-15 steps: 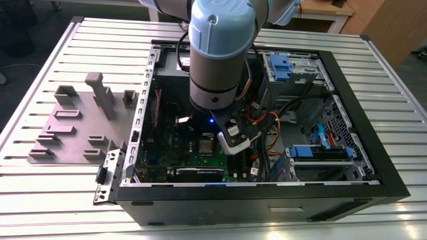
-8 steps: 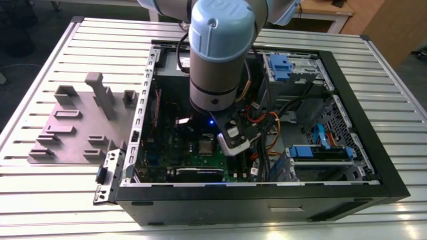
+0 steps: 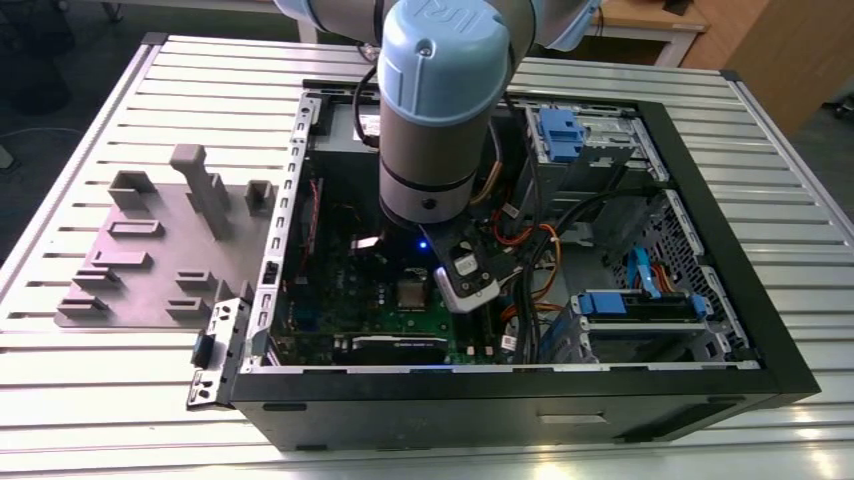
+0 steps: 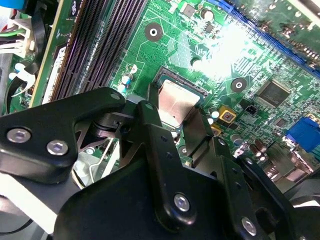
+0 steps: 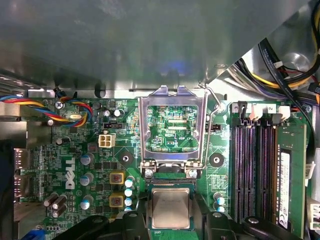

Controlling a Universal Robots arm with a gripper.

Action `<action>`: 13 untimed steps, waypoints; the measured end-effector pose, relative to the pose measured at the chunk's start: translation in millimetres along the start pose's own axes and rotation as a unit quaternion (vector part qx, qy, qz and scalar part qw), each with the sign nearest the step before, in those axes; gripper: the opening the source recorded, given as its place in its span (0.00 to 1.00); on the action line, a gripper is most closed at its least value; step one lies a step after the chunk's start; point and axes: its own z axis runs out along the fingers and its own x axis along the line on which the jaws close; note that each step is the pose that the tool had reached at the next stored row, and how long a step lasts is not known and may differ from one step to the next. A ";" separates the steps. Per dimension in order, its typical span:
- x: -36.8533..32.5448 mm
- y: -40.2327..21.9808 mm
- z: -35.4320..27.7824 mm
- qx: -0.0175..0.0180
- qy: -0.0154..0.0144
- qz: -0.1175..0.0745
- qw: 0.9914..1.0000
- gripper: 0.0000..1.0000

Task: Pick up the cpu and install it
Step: 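Place the cpu into insertion slot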

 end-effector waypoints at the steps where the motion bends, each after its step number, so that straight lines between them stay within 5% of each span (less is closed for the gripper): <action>1: 0.0 0.0 0.0 0.000 0.000 0.000 1.000 0.45; 13: 0.0 0.0 1.6 0.000 0.000 0.000 1.000 0.52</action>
